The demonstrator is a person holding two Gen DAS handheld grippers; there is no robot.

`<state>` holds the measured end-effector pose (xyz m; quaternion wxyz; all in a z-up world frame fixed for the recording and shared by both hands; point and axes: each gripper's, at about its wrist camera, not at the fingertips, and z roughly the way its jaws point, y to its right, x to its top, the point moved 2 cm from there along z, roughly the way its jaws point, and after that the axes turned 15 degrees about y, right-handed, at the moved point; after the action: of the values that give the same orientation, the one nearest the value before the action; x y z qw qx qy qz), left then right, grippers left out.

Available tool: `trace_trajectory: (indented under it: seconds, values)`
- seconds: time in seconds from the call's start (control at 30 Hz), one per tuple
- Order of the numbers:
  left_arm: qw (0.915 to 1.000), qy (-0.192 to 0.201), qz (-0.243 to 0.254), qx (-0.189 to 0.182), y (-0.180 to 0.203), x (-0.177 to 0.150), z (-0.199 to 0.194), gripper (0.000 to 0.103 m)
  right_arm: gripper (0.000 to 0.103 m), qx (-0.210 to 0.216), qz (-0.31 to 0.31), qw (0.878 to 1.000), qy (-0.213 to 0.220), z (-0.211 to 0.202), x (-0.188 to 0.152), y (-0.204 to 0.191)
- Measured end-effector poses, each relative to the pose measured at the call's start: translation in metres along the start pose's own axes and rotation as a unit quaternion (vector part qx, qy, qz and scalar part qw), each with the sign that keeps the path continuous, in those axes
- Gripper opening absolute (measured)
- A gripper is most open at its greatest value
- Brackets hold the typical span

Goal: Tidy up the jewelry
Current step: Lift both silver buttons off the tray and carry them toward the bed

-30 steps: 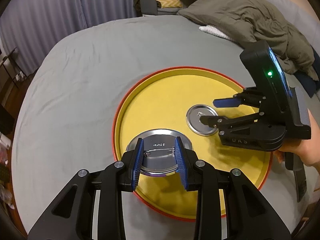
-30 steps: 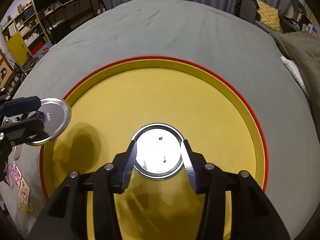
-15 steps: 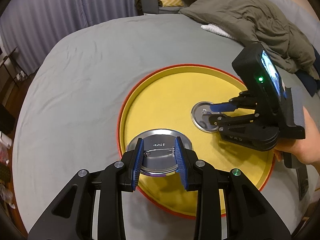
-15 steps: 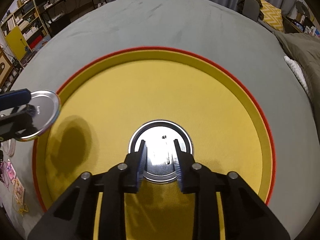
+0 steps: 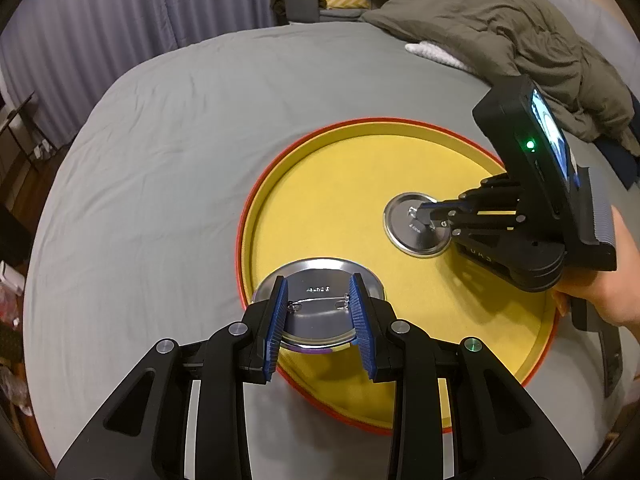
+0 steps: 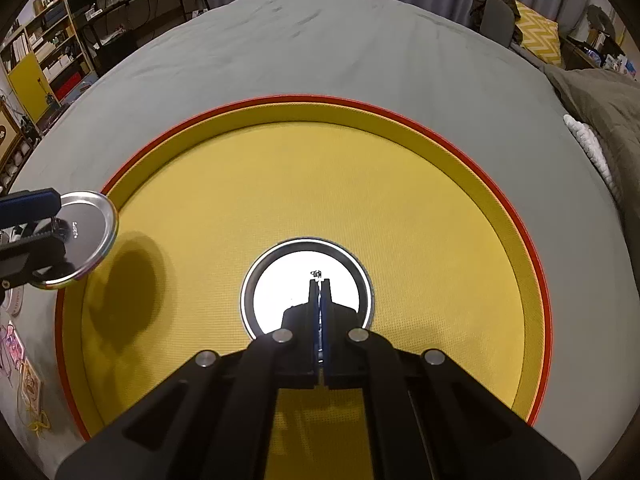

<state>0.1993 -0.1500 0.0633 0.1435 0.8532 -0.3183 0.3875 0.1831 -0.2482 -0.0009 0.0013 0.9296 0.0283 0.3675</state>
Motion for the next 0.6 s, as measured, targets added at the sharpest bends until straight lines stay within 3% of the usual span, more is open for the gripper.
trace_trajectory:
  seconds: [0.33, 0.6]
  values:
    - [0.9999, 0.013, 0.006, 0.003, 0.004, 0.009, -0.024, 0.03, 0.002, 0.0, -0.004, 1.0, 0.022, -0.029, 0.019, 0.0]
    - [0.9989, 0.047, 0.005, 0.009, 0.01, 0.036, -0.085, 0.03, 0.001, 0.009, -0.03, 0.998, 0.06, -0.092, 0.044, -0.021]
